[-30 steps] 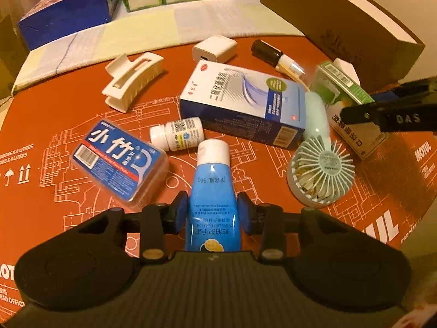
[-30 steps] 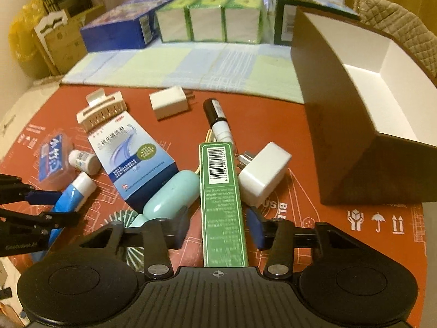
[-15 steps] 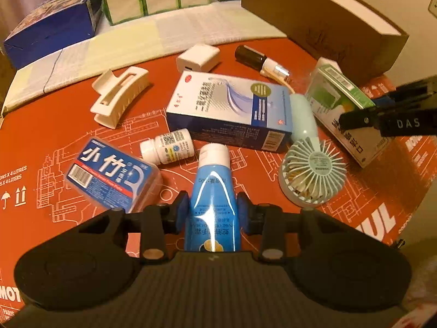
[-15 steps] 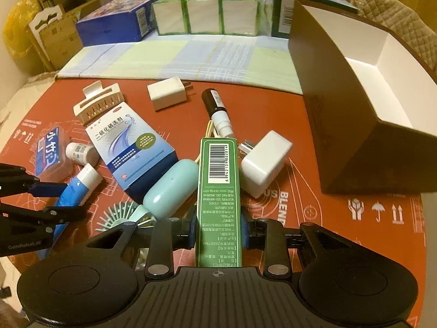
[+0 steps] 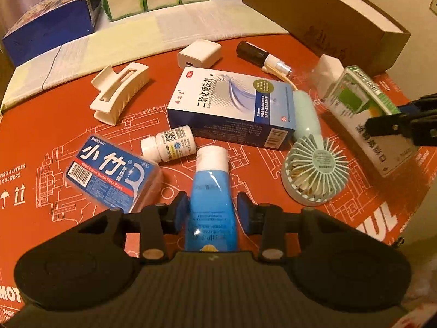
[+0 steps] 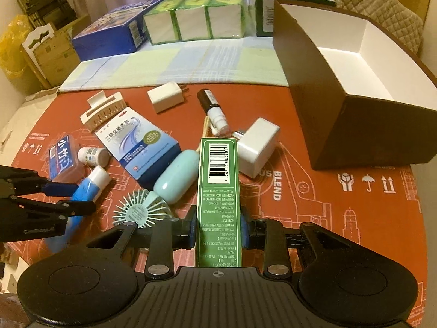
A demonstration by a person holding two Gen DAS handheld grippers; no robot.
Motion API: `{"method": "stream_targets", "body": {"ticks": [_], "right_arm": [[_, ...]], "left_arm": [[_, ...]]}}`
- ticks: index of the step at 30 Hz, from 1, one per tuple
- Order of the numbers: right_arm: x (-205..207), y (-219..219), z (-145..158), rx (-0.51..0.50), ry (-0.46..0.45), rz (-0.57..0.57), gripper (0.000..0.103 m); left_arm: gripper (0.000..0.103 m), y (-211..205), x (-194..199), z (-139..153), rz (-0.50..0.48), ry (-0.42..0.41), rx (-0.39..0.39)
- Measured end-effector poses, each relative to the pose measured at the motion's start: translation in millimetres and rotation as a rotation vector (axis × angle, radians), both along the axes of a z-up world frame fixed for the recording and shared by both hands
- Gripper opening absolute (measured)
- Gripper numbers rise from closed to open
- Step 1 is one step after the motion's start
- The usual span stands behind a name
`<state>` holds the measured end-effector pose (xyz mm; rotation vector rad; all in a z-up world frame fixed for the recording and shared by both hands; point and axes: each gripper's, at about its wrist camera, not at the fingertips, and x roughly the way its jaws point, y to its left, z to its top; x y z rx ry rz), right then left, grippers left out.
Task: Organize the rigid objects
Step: 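Lift and carry the tube and green box over the brown box with both grippers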
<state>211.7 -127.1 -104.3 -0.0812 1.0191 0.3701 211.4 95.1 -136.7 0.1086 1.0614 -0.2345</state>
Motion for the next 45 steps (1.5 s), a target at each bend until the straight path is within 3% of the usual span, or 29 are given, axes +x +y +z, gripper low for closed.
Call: {"method": "stream_targets", "body": {"ticks": [8,15,21,27,37,45], "right_arm": [[4,-17,8,0.022,-0.001,0.026,0.027],[16,-36,28,0.067,-0.034,0.097,0.027],[27,-56,59,0.13,-0.105,0.147,0.027],[45,-86,89,0.167,-0.183,0.145,0.027],[99,-160,116,0.168,-0.26,0.037,0.027],[144,-206,115,0.138,-0.265,-0.03,0.027]], "left_arm": [[0.03,-10,1,2,0.04,-0.013,0.036],[0.03,-23,-5,51,0.098,-0.083,0.026],[0.03,-59,11,97,0.116,-0.162,-0.018],[0.03,-117,46,129,0.055,-0.227,-0.07],[0.03,-213,123,166,-0.024,-0.297,-0.149],[0.03,-270,182,160,-0.016,-0.254,-0.21]]}}
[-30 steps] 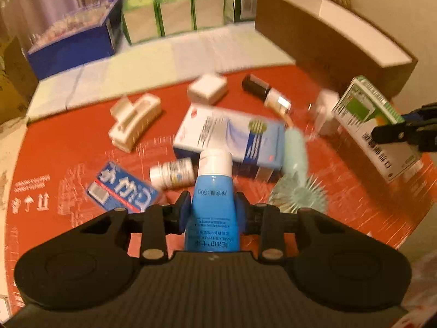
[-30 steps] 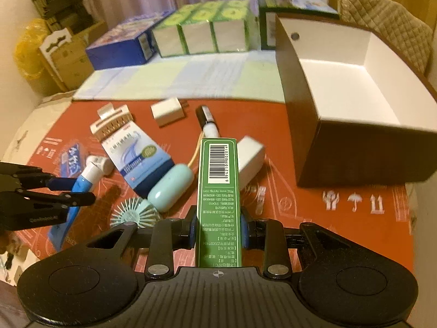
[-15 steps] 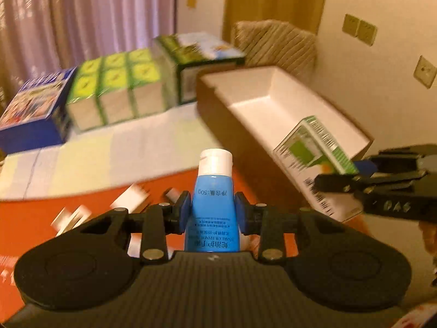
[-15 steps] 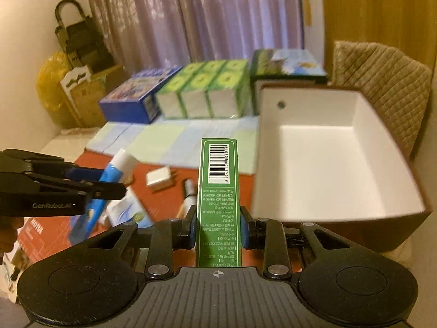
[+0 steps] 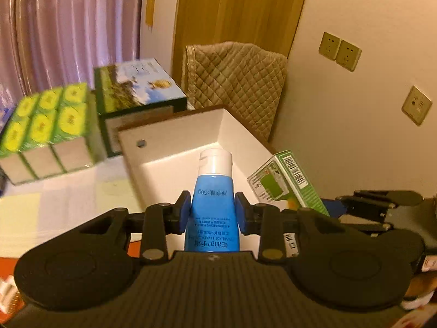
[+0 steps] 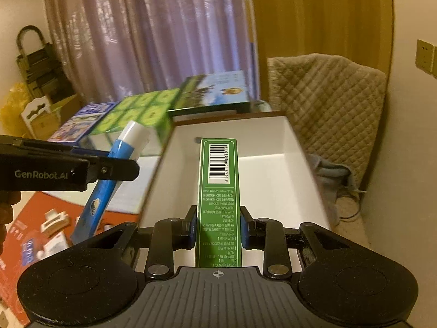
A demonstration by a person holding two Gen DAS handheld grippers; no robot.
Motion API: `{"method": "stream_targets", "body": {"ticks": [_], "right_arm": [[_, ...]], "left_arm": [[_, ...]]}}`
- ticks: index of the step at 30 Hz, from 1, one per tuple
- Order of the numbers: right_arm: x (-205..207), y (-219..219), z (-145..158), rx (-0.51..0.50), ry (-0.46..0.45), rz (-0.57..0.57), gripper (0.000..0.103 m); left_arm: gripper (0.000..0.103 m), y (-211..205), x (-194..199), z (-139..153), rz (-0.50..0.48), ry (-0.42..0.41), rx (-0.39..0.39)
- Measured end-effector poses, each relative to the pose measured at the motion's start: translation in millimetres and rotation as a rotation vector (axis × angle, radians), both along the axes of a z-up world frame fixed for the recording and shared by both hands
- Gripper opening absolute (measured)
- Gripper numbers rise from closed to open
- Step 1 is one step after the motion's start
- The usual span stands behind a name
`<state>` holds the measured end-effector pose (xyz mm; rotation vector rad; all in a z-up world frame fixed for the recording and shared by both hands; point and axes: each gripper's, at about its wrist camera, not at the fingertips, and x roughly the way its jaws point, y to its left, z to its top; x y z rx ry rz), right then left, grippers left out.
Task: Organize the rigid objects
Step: 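Lift and carry the tube and green box over the brown box with both grippers, then lower both items into the brown box and open both grippers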
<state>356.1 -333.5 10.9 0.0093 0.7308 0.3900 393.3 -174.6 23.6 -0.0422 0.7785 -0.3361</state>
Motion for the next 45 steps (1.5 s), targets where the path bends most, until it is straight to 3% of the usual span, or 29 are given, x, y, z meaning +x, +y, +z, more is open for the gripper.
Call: {"method": "stream_targets", "body": {"ticks": [15,23,31,36,45], "right_arm": [[48,-21,-55,-0.079,0.159,-0.006,0.027],[61,-17,-69,-0.112,0.209,0.013,0.027],[64,-14,-70,-0.122,0.193,0.027,0.027],[60,-12,-69,-0.133,0.189,0.023,0.037],[47,-15,-64,-0.108,0.192,0.017,0.044]], "left_arm": [[0.03,-33,42,-85,0.066,0.221,-0.001],[0.03,-31,51,-106,0.108,0.292,-0.022],[0.035,-35,49,-99,0.094,0.256,0.001],[0.035,-34,41,-94,0.079,0.235,0.024],[0.036,-27,24,-84,0.071,0.205,0.04]]}}
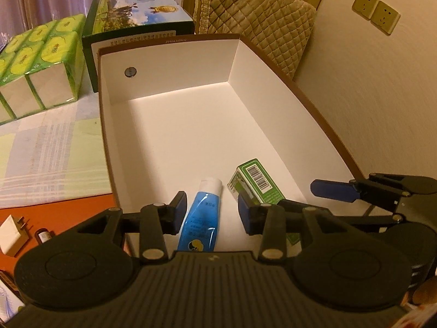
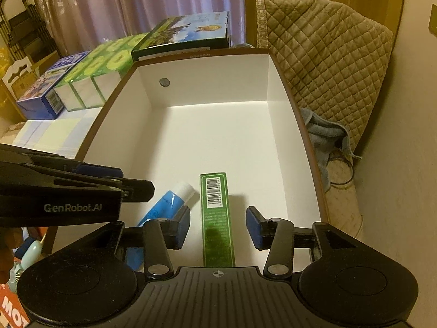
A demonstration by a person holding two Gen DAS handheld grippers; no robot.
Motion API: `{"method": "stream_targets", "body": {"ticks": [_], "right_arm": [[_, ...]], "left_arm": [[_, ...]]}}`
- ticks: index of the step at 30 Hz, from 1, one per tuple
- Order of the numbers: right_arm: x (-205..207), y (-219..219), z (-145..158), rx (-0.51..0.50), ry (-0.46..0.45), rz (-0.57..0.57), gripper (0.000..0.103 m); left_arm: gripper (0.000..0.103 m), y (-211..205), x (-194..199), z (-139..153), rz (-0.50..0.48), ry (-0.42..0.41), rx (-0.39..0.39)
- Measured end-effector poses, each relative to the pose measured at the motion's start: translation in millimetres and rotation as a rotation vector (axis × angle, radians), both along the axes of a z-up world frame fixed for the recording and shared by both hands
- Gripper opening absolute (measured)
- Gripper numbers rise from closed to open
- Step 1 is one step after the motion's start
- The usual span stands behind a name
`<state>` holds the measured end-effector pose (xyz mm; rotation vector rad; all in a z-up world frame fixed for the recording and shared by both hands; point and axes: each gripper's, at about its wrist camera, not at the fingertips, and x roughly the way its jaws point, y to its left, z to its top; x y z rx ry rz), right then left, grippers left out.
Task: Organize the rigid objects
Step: 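Lower both items into the brown box and open both grippers, then withdraw both grippers from the box back over the mat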
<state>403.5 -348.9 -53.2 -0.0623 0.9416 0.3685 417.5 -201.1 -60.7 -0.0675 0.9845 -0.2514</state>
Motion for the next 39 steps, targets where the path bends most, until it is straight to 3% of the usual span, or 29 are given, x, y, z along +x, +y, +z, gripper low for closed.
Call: {"method": "stream_targets", "body": {"ticks": [12,20,29,39], "right_arm": [[-20,-2,20,0.036,-0.034,-0.022,0.056],[-29,1,29,0.041,-0.064,-0.041,0.058],[-39,27,33,0.055,-0.079,0.036,0.06],[-60,70,41,0.099,-0.086,0.132,0.065]], "left_arm": [[0.041,18,-34,31,0.029,-0.094,-0.021],[0.045,42,-71,49,0.09,-0.148,-0.014],[0.048,82,-114,61,0.221,-0.185,-0.022],[0.05,114,-148,71,0.266,-0.197,-0.031]]}}
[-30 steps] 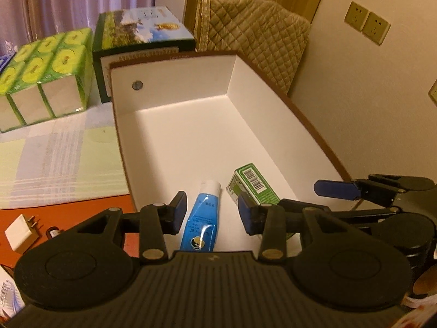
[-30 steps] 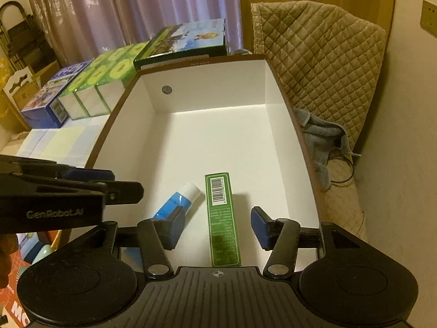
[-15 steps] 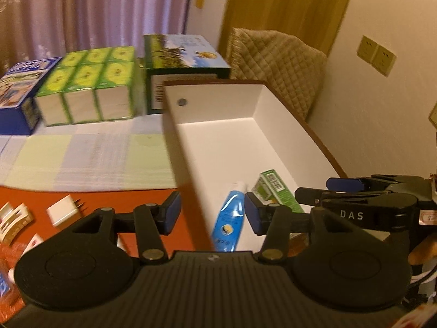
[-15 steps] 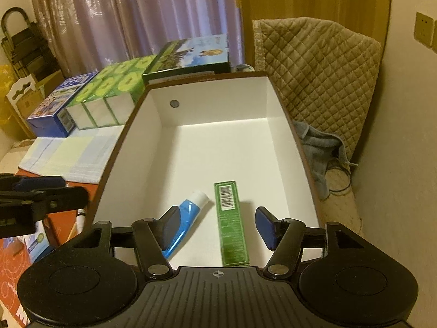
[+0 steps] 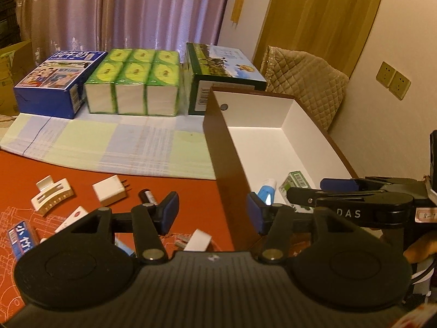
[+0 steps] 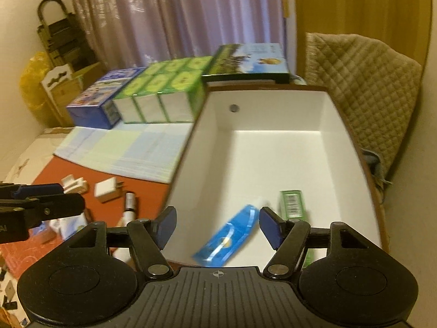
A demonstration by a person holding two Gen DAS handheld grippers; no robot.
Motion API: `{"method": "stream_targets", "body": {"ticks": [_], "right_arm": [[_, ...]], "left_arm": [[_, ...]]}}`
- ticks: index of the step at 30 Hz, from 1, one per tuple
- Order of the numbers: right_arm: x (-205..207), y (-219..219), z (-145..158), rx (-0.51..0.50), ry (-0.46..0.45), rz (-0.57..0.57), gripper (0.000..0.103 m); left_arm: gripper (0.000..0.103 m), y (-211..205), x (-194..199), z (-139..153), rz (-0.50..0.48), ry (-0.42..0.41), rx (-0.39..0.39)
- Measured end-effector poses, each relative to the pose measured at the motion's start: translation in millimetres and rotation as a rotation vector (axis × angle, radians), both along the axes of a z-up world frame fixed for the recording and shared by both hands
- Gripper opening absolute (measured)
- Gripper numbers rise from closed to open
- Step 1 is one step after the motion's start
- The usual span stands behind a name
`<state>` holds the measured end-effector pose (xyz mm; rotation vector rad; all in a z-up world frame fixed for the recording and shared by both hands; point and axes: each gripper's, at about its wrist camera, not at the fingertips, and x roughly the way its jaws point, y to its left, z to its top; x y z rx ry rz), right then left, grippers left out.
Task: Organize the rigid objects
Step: 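Withdraw both grippers from the box back over the mat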
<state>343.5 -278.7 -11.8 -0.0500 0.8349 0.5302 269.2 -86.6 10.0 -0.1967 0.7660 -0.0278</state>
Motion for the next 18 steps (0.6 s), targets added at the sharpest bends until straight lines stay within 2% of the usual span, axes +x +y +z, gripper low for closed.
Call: {"method": "stream_targets", "body": {"ticks": [10,18], "right_arm": [[-35,45,-3,0.037,0.031,0.066,0.065],[-68,85,-8,0.063,0.071,0.089,0.065]], "left_arm": [[0.053,51,-41,-2,-0.018,0.017,-0.026],[0.053,102,-70,-13,-0.014,0.069,-0.007]]}}
